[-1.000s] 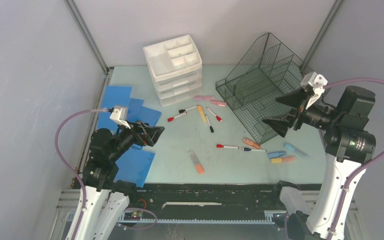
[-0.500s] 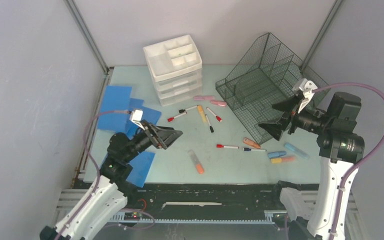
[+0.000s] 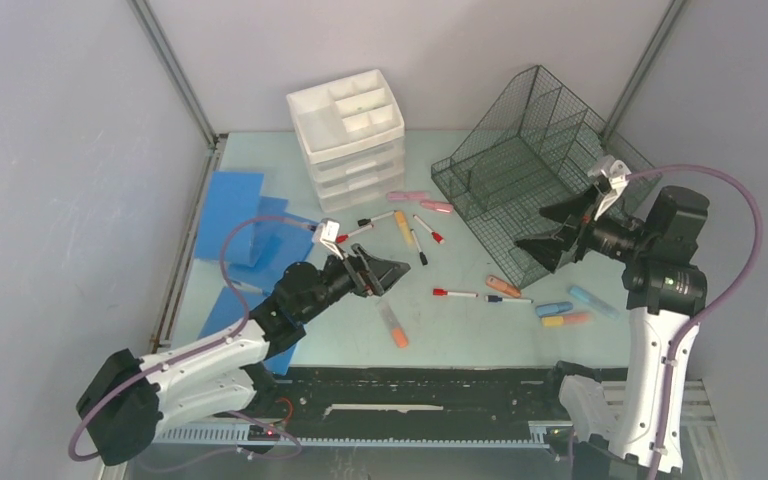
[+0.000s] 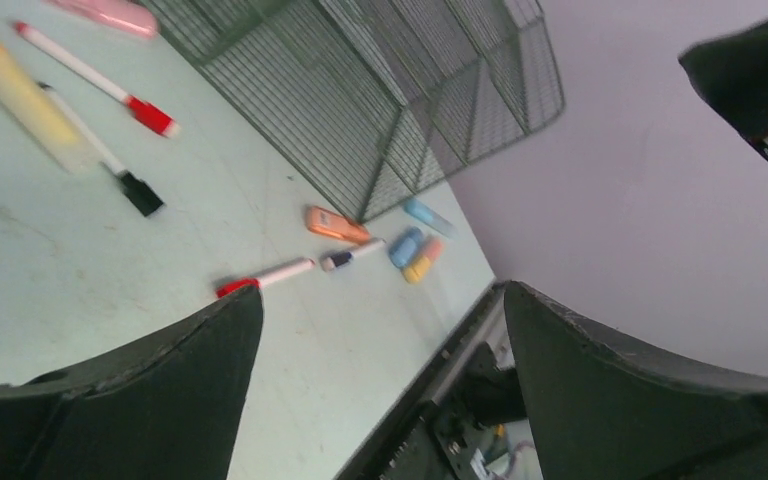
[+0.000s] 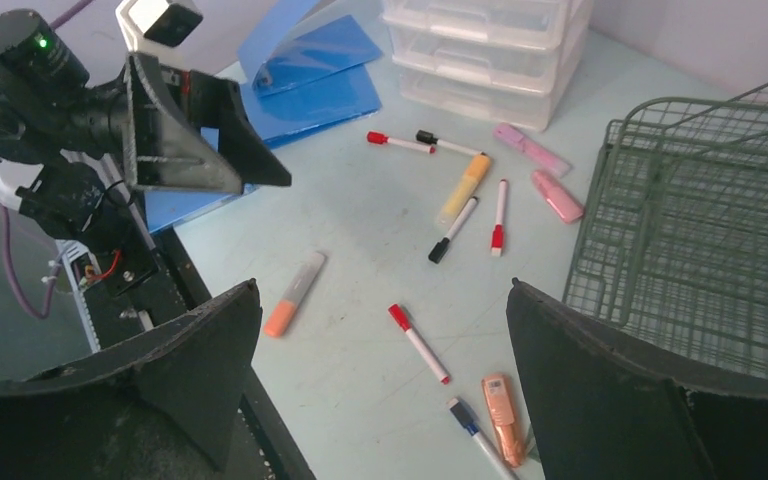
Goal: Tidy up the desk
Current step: Pick up the folder from the center of the board.
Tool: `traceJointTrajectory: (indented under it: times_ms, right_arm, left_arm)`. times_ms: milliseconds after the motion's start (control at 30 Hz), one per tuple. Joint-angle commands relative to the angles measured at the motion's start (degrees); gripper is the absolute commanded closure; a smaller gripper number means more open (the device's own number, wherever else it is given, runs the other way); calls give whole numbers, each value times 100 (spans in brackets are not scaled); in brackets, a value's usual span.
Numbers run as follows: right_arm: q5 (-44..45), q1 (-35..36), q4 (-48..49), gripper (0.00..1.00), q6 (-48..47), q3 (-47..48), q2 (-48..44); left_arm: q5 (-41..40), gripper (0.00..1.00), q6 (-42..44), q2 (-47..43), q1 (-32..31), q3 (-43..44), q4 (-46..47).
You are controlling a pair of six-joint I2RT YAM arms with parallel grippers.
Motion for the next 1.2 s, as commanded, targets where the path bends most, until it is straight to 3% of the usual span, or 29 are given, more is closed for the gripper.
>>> traceJointTrajectory:
  times_ms: [0,167,300,467,700,900,1033,1167]
  right_arm:
    - [-216,229,365,0,39,-170,-108]
    - [-139,436,606,0,-22,-547,-160]
    - [94,640,579,0,-154,-563,-113]
    - [241,936,512,0,-270,-567,58]
    - [646,1505,439,0,-425,-568,342]
    - [856,1915,411,0,-499,-565,356]
    - [1038,2088,422,0,-548,-565,349]
    - [1067,2190,422,0,-557,-565,340]
  left_arm:
    - [-1205,3,968,-326,22,791,-947]
    - [-3310,2,2507,-732,435,1895,-3865]
    - [-3759,3,2938,-811,1485,2153,-4734]
    - [-4194,5,3398,-419,2447,2137,-4504]
    - [-5415,9,4685,1804,3079,2677,-3642]
    - [-5580,32,5585,3347,3454,3234,-3138]
    - [-5550,34,6000,3940,3626,3250,-2650]
    - [-5312,34,5688,4412,3899,3493,-3036]
